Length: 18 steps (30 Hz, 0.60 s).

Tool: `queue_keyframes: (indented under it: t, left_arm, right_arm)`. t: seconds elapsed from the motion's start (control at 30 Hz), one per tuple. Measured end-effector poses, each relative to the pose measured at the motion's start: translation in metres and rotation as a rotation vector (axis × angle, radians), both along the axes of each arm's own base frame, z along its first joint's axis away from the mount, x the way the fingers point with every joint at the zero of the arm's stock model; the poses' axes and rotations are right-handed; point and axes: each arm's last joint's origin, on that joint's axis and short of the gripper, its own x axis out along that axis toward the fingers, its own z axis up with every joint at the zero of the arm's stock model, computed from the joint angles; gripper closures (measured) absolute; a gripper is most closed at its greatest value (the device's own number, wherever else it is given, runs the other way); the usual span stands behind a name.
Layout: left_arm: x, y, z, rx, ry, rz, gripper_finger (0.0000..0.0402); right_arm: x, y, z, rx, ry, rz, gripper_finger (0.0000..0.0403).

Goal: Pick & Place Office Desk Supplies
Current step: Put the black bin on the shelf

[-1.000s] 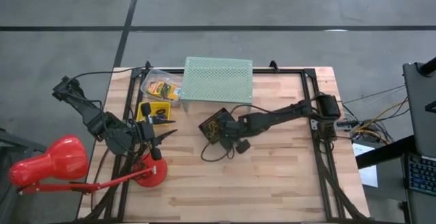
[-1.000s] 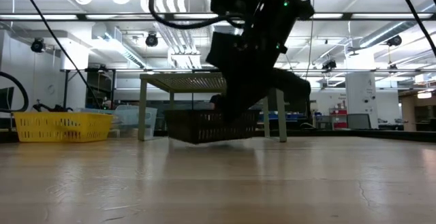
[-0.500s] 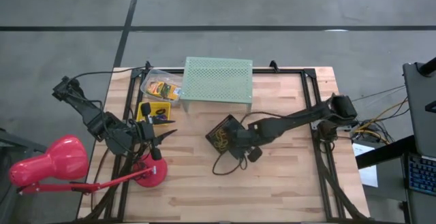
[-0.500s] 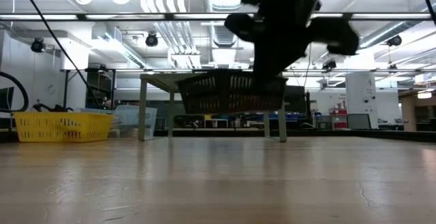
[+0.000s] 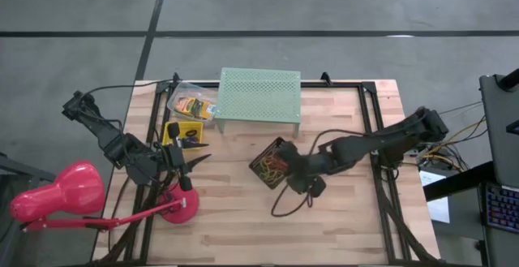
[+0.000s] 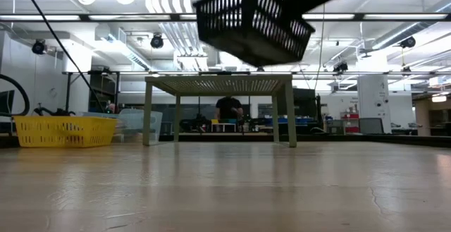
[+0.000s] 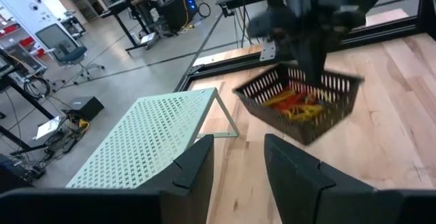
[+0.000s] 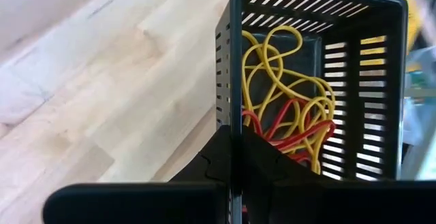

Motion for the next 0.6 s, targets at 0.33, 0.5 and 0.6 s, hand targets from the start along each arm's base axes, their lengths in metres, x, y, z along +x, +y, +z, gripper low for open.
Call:
queue_keyframes:
  t: [0.33,0.5,0.6]
  left_arm:
    - [0.0,0.0,0.0,0.001,0.002,-0.001,0.0268]
    - [0.0,0.0,-0.001,0.004,0.006,-0.001,0.0268]
    - [0.0,0.0,-0.001,0.005,0.007,-0.001,0.0268]
  right_arm:
    - [-0.012,-0.01,0.038,-0.062,-0.184,-0.184,0.039]
    - [-0.012,-0.017,0.043,-0.188,-0.145,-0.08,0.039]
    - [-0.007,-0.026,0.042,-0.169,-0.145,-0.139,0.039]
